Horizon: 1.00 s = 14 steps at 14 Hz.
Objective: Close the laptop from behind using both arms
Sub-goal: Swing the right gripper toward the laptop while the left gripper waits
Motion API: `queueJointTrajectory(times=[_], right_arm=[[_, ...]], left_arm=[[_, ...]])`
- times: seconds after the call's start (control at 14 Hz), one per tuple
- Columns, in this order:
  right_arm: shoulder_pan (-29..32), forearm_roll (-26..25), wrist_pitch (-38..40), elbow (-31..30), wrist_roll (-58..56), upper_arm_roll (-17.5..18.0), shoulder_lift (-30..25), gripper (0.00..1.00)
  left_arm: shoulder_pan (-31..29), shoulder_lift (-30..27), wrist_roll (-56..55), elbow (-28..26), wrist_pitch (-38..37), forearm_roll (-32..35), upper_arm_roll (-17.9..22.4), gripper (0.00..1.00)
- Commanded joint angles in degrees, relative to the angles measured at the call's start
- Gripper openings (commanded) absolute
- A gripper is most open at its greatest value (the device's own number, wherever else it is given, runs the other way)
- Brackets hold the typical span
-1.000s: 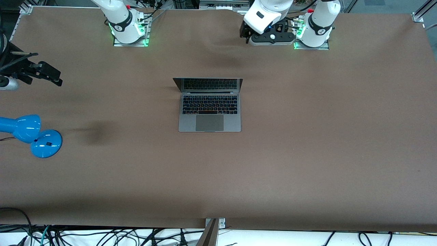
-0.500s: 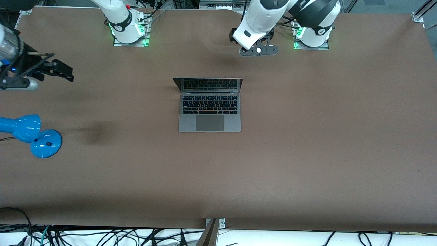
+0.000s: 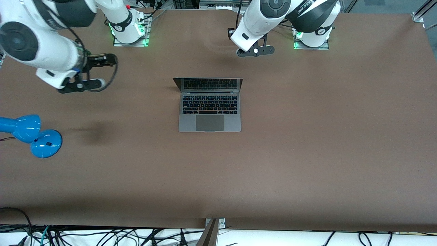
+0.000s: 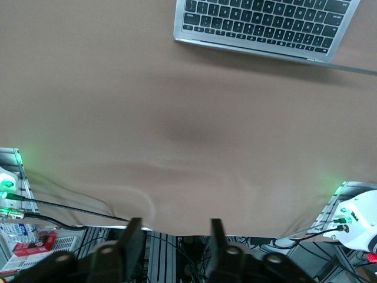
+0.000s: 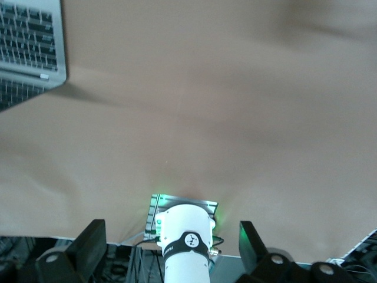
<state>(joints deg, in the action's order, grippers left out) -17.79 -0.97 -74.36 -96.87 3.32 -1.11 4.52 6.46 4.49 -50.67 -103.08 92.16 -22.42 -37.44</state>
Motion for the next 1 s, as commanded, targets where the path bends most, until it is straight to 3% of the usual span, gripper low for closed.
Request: queueJointTrajectory(times=[0.0, 0.29, 0.5, 0.79, 0.86, 0.93], right_arm=[[-2.25, 4.19, -2.35, -5.42, 5.60, 0.66, -2.84, 1.00], [-2.25, 5.01, -5.70, -9.11, 15.21, 6.98, -4.07, 1.00], [-2.25, 10.08, -16.30, -22.79, 19.42, 9.63, -12.83, 1.00], [-2.25, 11.69, -24.23, -28.54, 27.77, 16.11, -14.71, 0.97], [-2.25, 11.69, -25.82, -28.90, 29.10, 17.70, -14.54, 0.83], [-2.25, 11.69, -27.05, -28.90, 29.37, 18.76, -14.01, 0.57]], left_arm=[[-0.04, 0.17, -0.84, 1.30, -1.20, -1.04, 0.09, 0.06], [-0.66, 3.23, 0.31, 5.68, -4.00, -1.04, 0.70, 0.00], [-1.36, 3.51, 1.35, 6.22, -5.68, -0.78, 1.14, 0.00], [-1.01, 3.68, 1.01, 5.96, -4.89, -0.08, 1.23, 0.00], [-0.75, 3.95, 0.92, 5.52, -4.71, 0.01, 1.23, 0.00], [-0.57, 4.12, 0.83, 5.08, -3.84, 0.19, 1.15, 0.00]])
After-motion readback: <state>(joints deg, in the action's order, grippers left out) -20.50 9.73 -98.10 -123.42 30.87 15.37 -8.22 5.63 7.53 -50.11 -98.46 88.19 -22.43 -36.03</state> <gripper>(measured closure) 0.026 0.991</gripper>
